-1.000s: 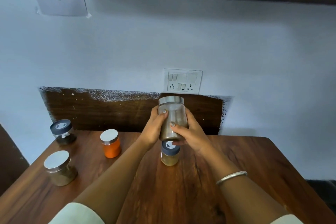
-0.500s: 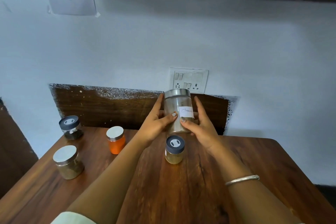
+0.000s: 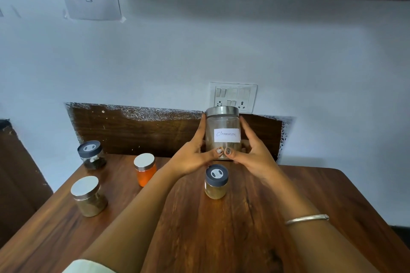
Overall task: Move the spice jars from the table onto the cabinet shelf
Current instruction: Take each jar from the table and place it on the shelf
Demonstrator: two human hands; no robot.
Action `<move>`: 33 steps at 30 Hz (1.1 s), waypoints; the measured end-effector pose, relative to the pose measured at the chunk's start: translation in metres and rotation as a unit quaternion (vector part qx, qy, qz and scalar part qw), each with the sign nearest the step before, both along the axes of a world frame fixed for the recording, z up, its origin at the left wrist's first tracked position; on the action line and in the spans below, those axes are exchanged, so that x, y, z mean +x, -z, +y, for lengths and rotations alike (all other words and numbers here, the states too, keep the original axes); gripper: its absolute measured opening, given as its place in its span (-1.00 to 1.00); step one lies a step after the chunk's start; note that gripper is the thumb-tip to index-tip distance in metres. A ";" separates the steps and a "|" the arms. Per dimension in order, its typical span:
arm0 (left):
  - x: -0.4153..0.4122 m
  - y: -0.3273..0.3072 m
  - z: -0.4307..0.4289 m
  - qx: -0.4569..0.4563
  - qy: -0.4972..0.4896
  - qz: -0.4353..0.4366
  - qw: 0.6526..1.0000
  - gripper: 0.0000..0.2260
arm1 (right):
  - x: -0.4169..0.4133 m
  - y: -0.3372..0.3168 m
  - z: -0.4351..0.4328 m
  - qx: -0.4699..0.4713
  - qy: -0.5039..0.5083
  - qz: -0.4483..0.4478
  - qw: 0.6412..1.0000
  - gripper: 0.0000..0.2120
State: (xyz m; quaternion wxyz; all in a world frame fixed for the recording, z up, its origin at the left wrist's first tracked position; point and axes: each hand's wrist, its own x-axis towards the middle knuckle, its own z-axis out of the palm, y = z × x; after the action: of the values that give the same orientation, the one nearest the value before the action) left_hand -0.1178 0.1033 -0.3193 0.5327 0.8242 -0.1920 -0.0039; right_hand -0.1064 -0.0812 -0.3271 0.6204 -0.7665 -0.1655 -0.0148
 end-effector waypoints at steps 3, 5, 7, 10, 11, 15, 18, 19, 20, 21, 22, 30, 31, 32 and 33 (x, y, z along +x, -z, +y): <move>0.000 -0.002 0.000 -0.014 -0.003 -0.007 1.000 -0.08 | 0.000 0.001 -0.006 0.002 -0.023 -0.001 1.000 0.09; 0.001 -0.002 -0.001 -0.024 0.001 -0.010 1.000 -0.11 | 0.001 0.000 -0.009 0.009 -0.032 -0.004 0.999 0.03; 0.002 -0.001 0.000 -0.030 0.002 -0.017 0.999 -0.13 | 0.001 -0.003 -0.011 0.002 -0.028 -0.010 1.000 0.00; 0.005 -0.002 -0.002 -0.039 -0.002 -0.031 0.999 -0.17 | 0.003 -0.010 -0.013 -0.015 -0.017 -0.027 0.999 -0.03; 0.006 -0.004 -0.003 -0.036 -0.006 -0.039 0.999 -0.18 | 0.004 -0.012 -0.013 -0.021 -0.012 -0.035 0.999 -0.04; 0.012 -0.018 -0.006 -0.017 -0.009 -0.085 0.996 -0.21 | 0.009 -0.026 -0.015 -0.056 0.014 -0.077 0.995 -0.01; 0.020 -0.038 -0.007 0.009 -0.001 -0.131 0.991 -0.26 | 0.017 -0.044 -0.015 -0.063 0.032 -0.102 0.992 -0.02; 0.023 -0.047 -0.008 0.023 -0.007 -0.151 0.988 -0.29 | 0.020 -0.052 -0.015 -0.062 0.042 -0.112 0.991 -0.06; 0.026 -0.055 -0.009 0.036 -0.015 -0.170 0.985 -0.31 | 0.023 -0.060 -0.015 -0.063 0.053 -0.122 0.989 -0.11; 0.030 -0.066 -0.010 0.045 -0.025 -0.190 0.980 -0.33 | 0.027 -0.069 -0.015 -0.063 0.065 -0.133 0.987 -0.16; 0.032 -0.076 -0.011 0.052 -0.031 -0.207 0.976 -0.33 | 0.031 -0.078 -0.014 -0.063 0.075 -0.145 0.985 -0.20; 0.063 -0.159 -0.026 0.096 -0.067 -0.322 0.939 -0.30 | 0.064 -0.155 -0.016 -0.035 0.106 -0.236 0.965 -0.31; 0.070 -0.171 -0.028 0.093 -0.069 -0.338 0.934 -0.30 | 0.068 -0.167 -0.017 -0.027 0.108 -0.252 0.961 -0.32; 0.076 -0.182 -0.030 0.089 -0.070 -0.351 0.929 -0.30 | 0.072 -0.178 -0.018 -0.020 0.110 -0.267 0.957 -0.32; 0.082 -0.194 -0.031 0.084 -0.070 -0.362 0.926 -0.29 | 0.075 -0.189 -0.019 -0.014 0.111 -0.282 0.953 -0.32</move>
State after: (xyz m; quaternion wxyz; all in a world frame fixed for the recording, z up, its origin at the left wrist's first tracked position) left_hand -0.0354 0.0724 -0.1249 0.3547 0.8223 -0.3132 0.3161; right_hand -0.0309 -0.1003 -0.1378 0.5324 -0.7531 -0.2474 -0.2969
